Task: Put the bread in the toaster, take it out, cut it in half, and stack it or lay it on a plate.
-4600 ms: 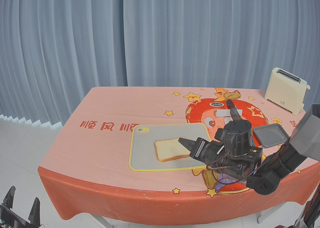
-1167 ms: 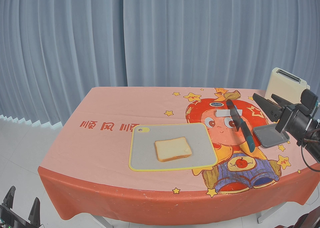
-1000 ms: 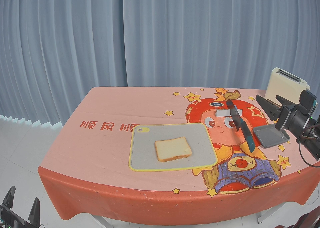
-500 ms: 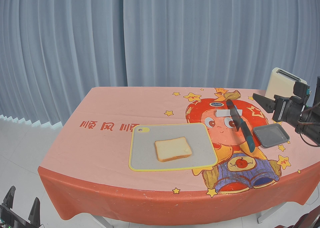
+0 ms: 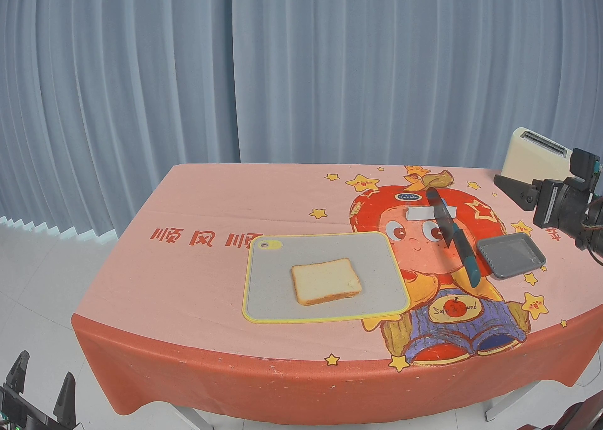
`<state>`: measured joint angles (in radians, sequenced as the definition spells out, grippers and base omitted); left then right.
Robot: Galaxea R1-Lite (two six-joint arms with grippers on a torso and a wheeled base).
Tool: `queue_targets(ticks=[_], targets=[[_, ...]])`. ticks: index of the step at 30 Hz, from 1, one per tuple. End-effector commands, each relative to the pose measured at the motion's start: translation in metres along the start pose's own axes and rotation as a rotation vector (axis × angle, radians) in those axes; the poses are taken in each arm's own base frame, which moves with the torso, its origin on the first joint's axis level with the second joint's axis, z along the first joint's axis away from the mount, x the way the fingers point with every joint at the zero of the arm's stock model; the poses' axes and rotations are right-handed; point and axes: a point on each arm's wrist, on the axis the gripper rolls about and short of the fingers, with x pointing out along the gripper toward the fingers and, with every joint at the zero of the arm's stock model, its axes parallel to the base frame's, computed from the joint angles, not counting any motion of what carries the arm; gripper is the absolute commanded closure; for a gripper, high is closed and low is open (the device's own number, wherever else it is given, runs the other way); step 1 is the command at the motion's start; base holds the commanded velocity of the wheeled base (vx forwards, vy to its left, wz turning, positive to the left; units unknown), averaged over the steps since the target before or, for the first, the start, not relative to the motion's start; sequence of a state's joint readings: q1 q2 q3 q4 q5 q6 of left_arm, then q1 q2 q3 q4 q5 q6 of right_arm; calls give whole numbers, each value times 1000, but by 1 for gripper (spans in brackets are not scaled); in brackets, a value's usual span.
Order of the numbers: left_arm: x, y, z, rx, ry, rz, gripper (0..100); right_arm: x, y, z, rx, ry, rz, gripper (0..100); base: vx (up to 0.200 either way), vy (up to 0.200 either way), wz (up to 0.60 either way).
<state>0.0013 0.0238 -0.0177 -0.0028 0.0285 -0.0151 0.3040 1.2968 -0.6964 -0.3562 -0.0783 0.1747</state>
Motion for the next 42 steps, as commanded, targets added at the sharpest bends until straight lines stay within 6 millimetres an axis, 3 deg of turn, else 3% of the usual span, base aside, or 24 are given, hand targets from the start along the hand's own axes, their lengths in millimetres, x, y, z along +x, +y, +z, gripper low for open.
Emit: queue_targets(ticks=[1,20,27,42], targets=[[1,0,-5,0,18,1,0,-1,3,-7,-6,20,19,0,0,0,0],[1,0,-5,0,18,1,0,5,8,-16,-20,57,33,0,0,0,0],[1,0,-5,0,18,1,0,25,9,-29,-26,102,26,0,0,0,0],[1,0,-5,0,18,1,0,29,10,-41,-32,132,30,0,0,0,0]])
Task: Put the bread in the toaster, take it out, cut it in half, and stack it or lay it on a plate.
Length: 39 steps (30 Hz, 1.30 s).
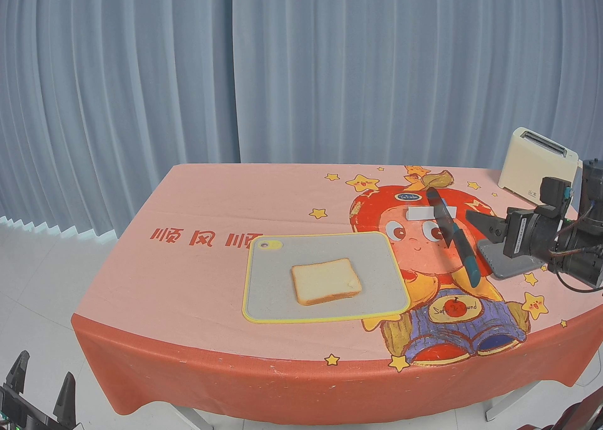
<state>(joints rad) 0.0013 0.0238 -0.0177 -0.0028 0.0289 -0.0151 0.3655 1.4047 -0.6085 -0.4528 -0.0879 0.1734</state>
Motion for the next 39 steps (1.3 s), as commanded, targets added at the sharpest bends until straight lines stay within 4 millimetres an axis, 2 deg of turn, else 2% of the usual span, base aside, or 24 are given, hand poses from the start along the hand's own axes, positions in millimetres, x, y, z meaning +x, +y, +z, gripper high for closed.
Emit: queue_targets(ticks=[1,8,13,20,26,39], targets=[[1,0,-5,0,18,1,0,7,1,-7,-6,38,-5,0,0,0,0],[1,0,-5,0,18,1,0,18,-1,-14,-6,71,-20,0,0,0,0],[1,0,-5,0,18,1,0,39,-6,-28,-5,152,-49,0,0,0,0],[1,0,-5,0,18,1,0,57,-11,-39,-8,206,-116,0,0,0,0],[1,0,-5,0,18,1,0,79,-13,-47,-2,133,-148,0,0,0,0],[1,0,-5,0,18,1,0,99,-19,-60,-1,150,-174,0,0,0,0]])
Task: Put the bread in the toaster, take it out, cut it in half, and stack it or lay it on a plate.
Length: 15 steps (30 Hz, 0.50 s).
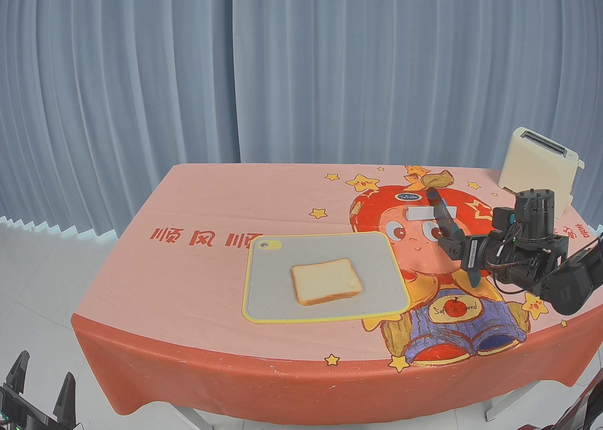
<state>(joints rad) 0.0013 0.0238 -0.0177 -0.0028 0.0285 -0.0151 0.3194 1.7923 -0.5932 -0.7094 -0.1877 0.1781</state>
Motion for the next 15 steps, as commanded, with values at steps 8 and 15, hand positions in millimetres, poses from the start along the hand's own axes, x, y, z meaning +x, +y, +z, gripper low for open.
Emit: queue_targets(ticks=[8,15], targets=[[1,0,-5,0,18,1,0,16,1,-10,-4,8,-12,0,0,0,0],[1,0,-5,0,18,1,0,17,1,-11,-9,7,-26,0,0,0,0]])
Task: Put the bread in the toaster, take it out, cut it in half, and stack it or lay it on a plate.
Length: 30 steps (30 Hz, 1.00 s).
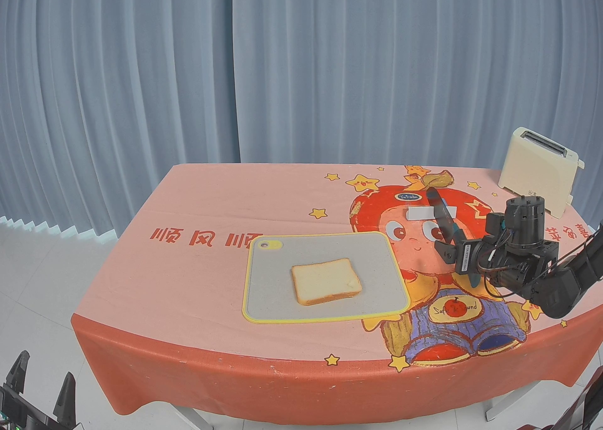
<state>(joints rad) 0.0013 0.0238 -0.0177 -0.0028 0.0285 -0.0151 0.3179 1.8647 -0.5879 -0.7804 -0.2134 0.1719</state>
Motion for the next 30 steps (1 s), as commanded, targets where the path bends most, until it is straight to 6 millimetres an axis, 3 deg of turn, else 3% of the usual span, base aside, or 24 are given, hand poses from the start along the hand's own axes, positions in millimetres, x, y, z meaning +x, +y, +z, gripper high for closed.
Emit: queue_targets(ticks=[1,5,6,21,30], targets=[[1,0,-5,0,18,1,0,1,1,-1,-2,5,2,0,0,0,0],[1,0,-5,0,18,1,0,1,2,-3,-5,10,4,0,0,0,0],[1,0,-5,0,18,1,0,1,2,-3,-6,10,5,100,0,0,0],[1,0,-5,0,18,1,0,-2,2,-1,-5,1,7,100,0,0,0],[1,0,-5,0,18,1,0,-18,1,17,12,-75,21,100,0,0,0]])
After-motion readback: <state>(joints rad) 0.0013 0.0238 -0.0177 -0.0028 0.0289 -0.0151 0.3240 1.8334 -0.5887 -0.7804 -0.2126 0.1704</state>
